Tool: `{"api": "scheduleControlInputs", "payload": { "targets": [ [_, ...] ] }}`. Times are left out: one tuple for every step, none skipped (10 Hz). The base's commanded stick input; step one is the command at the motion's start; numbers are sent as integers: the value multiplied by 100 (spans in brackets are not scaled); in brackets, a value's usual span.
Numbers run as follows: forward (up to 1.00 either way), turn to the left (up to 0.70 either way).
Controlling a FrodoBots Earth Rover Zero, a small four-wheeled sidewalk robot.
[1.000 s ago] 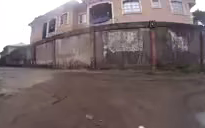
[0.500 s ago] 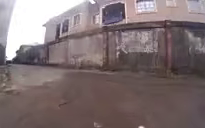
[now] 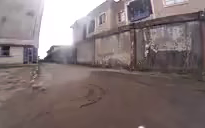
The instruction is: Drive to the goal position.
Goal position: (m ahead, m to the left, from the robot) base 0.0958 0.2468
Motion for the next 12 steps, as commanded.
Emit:
{"api": "scheduleControlInputs", "payload": {
  "targets": [
    [30, 0],
    [30, 0],
    [30, 0],
    [30, 0],
    [30, 0],
    [30, 0],
    [30, 0],
    [30, 0],
    [30, 0],
    [30, 0],
    [30, 0],
    [30, 13]
  ]
}}
